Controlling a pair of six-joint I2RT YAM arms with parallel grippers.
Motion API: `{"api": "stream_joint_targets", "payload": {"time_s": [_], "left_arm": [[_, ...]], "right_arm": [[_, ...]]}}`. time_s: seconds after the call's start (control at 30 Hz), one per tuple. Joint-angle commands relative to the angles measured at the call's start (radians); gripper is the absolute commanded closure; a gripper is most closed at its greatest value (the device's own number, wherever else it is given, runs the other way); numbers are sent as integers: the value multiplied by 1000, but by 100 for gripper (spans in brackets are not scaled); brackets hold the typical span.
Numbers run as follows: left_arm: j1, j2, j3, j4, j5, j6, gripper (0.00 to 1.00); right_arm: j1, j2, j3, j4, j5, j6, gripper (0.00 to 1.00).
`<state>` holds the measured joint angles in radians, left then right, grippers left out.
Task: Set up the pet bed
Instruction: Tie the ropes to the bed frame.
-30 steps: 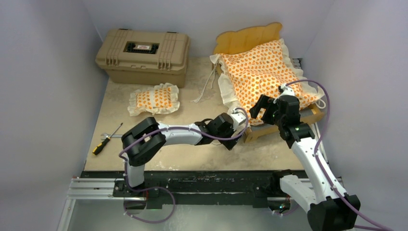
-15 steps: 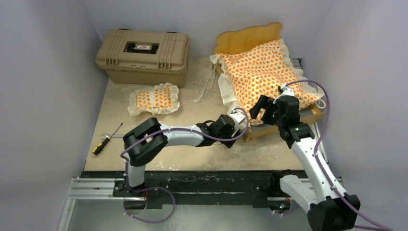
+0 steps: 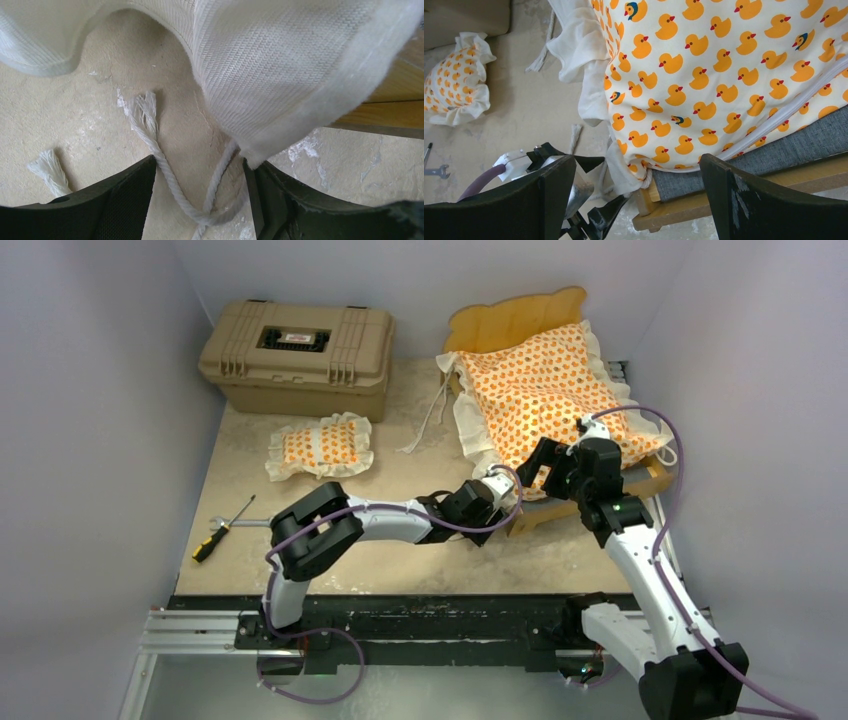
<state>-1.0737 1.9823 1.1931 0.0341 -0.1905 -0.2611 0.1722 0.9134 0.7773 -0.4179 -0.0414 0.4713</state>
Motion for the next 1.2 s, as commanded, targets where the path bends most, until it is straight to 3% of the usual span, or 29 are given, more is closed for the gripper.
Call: {"api": "stream_joint_targets", "payload": {"time_s": [0.0, 0.6, 0.8, 0.9, 1.17], "left_arm": [[3, 16, 43, 6, -19, 18, 36], [3, 24, 40, 9, -11, 32, 42], [4, 2, 42, 0, 9, 36, 52], [11, -4, 44, -2, 17, 32, 62], [27, -14, 41, -2, 52, 20, 69]], "right_arm": [[4, 5, -6, 34, -11, -5, 1], [4, 7, -16, 39, -20, -1, 1], [4, 7, -21, 42, -28, 0, 1], [4, 7, -24, 41, -29, 0, 1], [4, 5, -22, 42, -37, -1, 1]]}}
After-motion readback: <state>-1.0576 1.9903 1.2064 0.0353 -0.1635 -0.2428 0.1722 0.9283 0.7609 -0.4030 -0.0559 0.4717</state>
